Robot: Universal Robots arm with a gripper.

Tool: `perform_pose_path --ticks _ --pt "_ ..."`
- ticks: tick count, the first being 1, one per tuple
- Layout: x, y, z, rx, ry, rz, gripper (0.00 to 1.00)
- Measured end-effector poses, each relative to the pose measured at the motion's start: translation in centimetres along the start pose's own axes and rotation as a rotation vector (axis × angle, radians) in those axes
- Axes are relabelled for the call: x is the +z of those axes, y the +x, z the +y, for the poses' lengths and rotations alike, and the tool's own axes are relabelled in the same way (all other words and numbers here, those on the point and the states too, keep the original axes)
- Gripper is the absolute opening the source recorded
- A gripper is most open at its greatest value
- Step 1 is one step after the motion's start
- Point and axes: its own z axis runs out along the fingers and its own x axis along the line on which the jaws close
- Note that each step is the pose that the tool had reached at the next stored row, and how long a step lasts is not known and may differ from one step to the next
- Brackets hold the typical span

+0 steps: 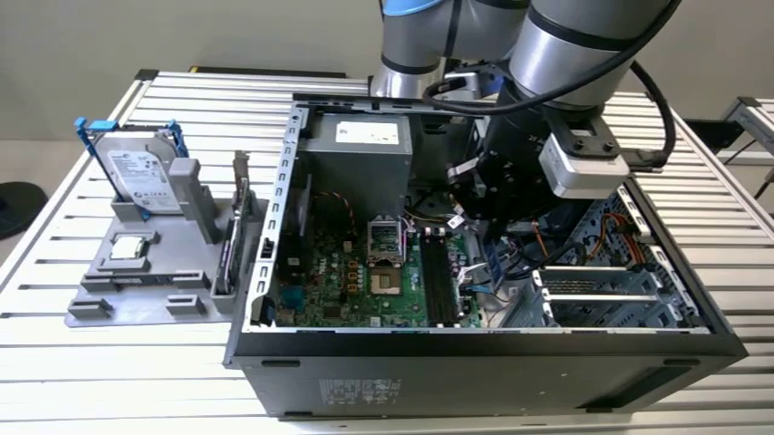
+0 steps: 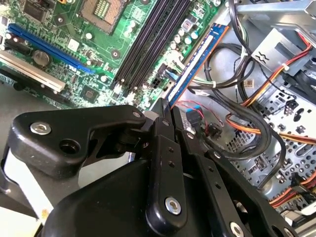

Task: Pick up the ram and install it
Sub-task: 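Insert the ram into the slot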

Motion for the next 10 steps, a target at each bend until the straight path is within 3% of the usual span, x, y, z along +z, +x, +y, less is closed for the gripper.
perform_pose_path --ticks 6,10 --pt "0.32 0.01 -0.04 0.0 0.0003 0.0001 0.0" --pt "0.92 0.02 -0.12 0.0 -0.0002 0.0 0.0"
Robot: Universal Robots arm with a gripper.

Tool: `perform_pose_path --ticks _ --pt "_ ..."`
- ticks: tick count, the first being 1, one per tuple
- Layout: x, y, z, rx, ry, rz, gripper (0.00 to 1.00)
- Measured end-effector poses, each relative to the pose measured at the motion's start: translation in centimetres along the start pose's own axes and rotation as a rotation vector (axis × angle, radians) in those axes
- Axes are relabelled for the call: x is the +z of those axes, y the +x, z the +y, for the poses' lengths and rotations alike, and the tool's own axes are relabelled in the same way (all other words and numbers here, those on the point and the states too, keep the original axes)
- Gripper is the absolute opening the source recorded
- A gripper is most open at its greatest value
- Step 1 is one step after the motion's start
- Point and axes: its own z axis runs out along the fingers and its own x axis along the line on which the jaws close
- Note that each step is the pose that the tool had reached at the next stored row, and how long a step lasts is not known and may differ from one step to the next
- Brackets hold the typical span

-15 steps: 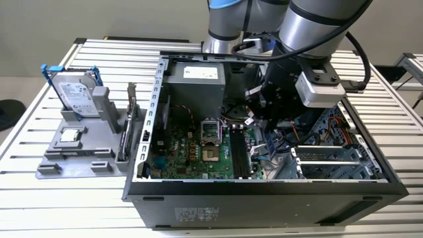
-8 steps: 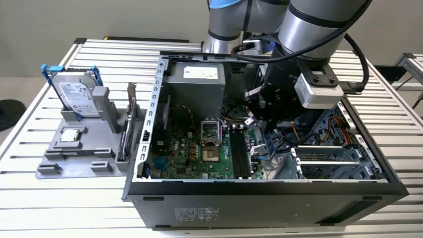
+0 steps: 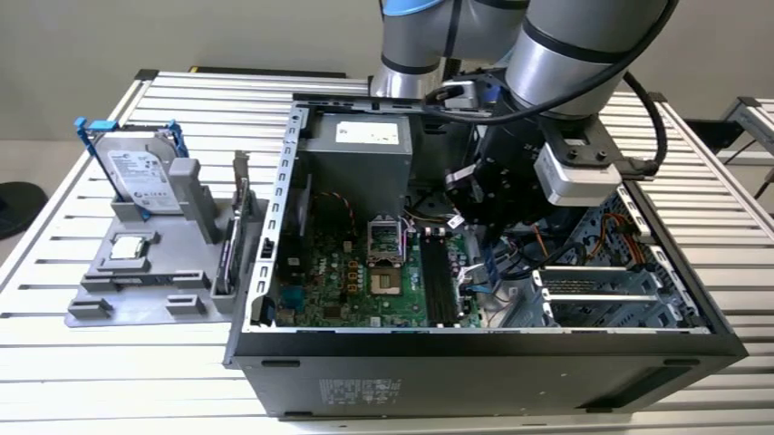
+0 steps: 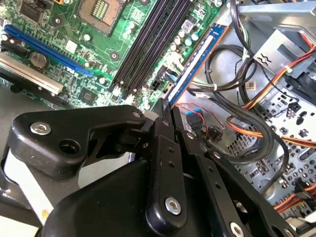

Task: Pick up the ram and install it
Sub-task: 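Insert the ram into the slot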

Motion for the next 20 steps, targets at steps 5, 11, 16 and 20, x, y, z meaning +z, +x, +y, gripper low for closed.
perform_pose_path --ticks 5,11,16,20 --pt "0.55 0.01 -0.06 0.0 0.0 0.0 0.0" --pt "1.09 0.03 -0.14 0.0 -0.0001 0.0 0.0" --pt "1.13 0.03 -0.14 0.0 -0.0001 0.0 0.0" --pt "1.13 0.03 -0.14 0.0 -0.0003 0.0 0.0"
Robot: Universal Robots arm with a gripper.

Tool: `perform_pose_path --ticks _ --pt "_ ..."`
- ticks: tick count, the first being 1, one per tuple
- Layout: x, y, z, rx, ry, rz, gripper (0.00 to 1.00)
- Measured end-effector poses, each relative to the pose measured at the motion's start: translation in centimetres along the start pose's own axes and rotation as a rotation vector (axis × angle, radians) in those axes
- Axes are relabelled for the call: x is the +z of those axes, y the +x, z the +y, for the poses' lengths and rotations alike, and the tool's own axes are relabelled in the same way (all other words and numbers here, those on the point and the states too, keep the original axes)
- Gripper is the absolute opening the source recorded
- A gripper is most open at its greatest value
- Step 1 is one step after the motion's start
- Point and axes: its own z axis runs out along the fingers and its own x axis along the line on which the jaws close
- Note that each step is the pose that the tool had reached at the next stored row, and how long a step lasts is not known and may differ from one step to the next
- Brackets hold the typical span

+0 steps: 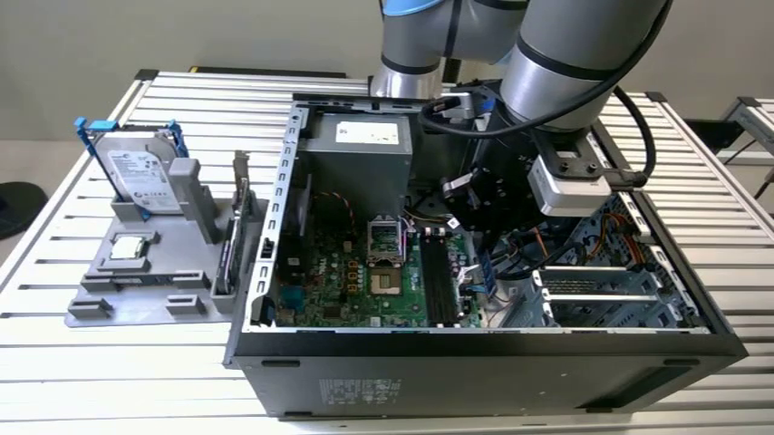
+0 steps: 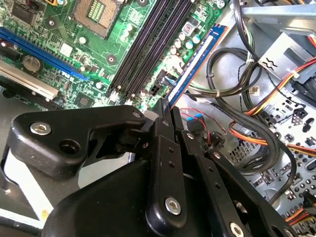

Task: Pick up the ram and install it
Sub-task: 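Insert the ram into the slot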

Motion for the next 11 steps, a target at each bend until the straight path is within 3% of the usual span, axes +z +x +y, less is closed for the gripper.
perform_pose_path --ticks 6,11 --pt "0.05 0.0 0.0 0.0 0.0 0.0 0.0" --pt "0.55 0.01 -0.01 0.009 0.0003 -0.0001 0.0"
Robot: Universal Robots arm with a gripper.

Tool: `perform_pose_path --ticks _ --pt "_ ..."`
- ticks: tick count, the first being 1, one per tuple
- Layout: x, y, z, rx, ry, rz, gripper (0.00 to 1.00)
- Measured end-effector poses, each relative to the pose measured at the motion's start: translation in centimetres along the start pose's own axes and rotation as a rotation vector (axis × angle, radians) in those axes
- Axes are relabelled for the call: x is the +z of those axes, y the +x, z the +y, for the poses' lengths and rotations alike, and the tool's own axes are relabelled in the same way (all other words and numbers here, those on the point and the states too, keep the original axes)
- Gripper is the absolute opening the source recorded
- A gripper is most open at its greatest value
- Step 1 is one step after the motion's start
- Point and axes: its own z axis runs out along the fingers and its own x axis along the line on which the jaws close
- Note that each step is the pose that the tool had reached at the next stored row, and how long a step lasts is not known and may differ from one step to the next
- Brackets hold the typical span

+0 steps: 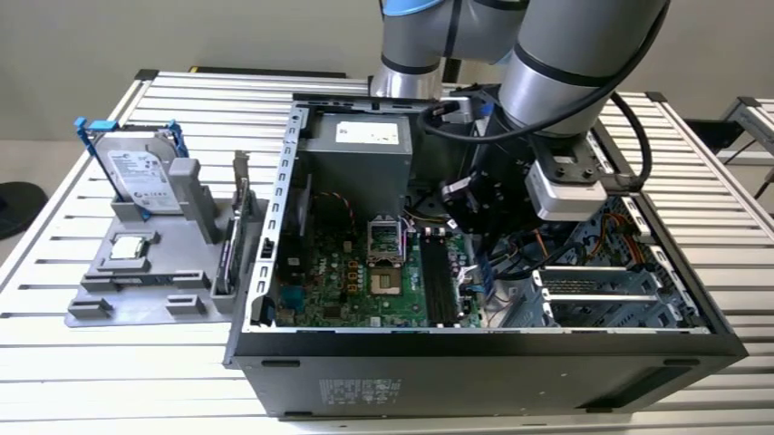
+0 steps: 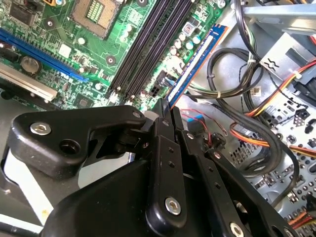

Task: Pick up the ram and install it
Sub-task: 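Insert the ram into the slot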

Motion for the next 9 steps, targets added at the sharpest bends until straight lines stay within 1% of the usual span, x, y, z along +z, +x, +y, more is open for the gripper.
perform_pose_path --ticks 2,5,7,9 --pt "0.33 0.01 -0.01 0.007 0.0002 -0.0001 0.0" --pt "0.53 -0.03 -0.01 0.011 0.0002 -0.0002 0.0" --pt "0.77 -0.17 -0.02 0.011 0.0002 -0.0003 0.0" --pt "0.83 -0.42 -0.02 0.011 0.0003 -0.0003 0.0"
